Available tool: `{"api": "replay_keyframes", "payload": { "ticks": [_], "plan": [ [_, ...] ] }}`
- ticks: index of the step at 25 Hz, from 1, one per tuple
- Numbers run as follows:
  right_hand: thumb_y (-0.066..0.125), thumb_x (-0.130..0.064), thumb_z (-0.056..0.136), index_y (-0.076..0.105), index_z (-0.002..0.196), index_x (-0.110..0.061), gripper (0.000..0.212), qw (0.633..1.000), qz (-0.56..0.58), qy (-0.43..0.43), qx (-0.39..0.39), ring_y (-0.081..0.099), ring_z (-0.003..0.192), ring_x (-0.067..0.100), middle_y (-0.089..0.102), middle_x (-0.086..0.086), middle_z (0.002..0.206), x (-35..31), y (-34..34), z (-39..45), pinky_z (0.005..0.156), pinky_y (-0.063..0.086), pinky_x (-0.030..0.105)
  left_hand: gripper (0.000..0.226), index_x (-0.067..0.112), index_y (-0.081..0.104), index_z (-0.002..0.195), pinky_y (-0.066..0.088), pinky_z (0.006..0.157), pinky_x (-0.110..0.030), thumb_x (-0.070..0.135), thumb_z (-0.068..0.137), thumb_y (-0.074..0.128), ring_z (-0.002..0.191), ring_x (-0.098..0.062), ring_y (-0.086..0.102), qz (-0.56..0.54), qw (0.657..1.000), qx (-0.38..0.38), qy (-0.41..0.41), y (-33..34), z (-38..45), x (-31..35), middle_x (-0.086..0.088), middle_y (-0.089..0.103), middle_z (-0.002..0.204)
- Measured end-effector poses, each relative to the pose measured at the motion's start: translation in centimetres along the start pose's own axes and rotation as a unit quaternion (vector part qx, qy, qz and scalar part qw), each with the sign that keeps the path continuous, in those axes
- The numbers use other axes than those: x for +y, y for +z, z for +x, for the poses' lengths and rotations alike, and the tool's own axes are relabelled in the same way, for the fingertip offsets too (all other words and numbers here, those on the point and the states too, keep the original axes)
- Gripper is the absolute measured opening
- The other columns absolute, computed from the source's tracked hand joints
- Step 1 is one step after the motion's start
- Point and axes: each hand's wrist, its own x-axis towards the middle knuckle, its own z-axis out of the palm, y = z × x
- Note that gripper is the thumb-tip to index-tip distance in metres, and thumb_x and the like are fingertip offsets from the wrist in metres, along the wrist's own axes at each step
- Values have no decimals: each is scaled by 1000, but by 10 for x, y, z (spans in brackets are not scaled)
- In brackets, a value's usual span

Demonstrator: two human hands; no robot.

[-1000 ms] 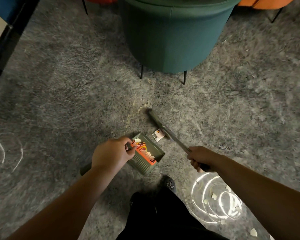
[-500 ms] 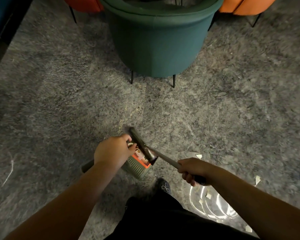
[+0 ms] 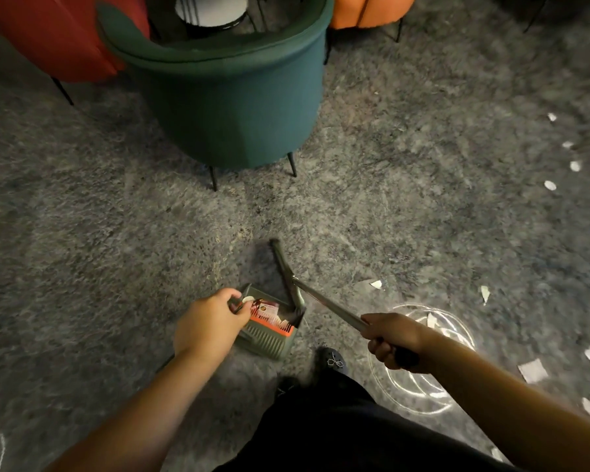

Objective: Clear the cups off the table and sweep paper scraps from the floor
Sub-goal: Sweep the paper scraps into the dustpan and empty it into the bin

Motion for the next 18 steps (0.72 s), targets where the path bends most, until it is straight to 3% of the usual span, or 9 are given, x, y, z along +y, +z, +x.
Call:
{"api": "replay_keyframes", "payload": {
  "ticks": [4, 7, 12, 18],
  "plan": [
    [41, -2, 95, 45, 106, -14, 16, 996, 78, -34, 36, 32, 38, 5, 41, 0, 53, 36, -3, -22, 32, 26, 14, 28, 40, 68, 97, 30, 48, -20, 58, 75, 70, 58, -17, 62, 54, 991, -6, 122, 0, -6, 1, 19, 63, 64],
    [42, -3, 96, 43, 125, -15, 31, 984, 148, -55, 83, 33, 37, 5, 40, 1, 54, 66, -12, -35, 31, 27, 14, 27, 39, 69, 98, 32, 52, -21, 54, 75, 72, 68, -20, 67, 36, 980, -21, 193, 0, -3, 15, 14, 70, 75],
    [43, -3, 96, 36, 142, -15, 48, 963, 208, -81, 153, 32, 38, 6, 39, 2, 58, 90, -39, -50, 31, 26, 14, 23, 38, 70, 97, 33, 52, -22, 50, 77, 72, 68, -23, 66, 39, 962, -44, 266, 1, 15, 64, 17, 54, 59],
    [45, -2, 96, 34, 144, -20, 52, 931, 281, -103, 210, 32, 39, 7, 39, 2, 54, 94, -88, -58, 32, 27, 15, 26, 35, 69, 103, 33, 54, -23, 50, 82, 68, 76, -20, 66, 67, 929, -73, 357, 20, 36, 141, 10, 71, 82]
  ]
}}
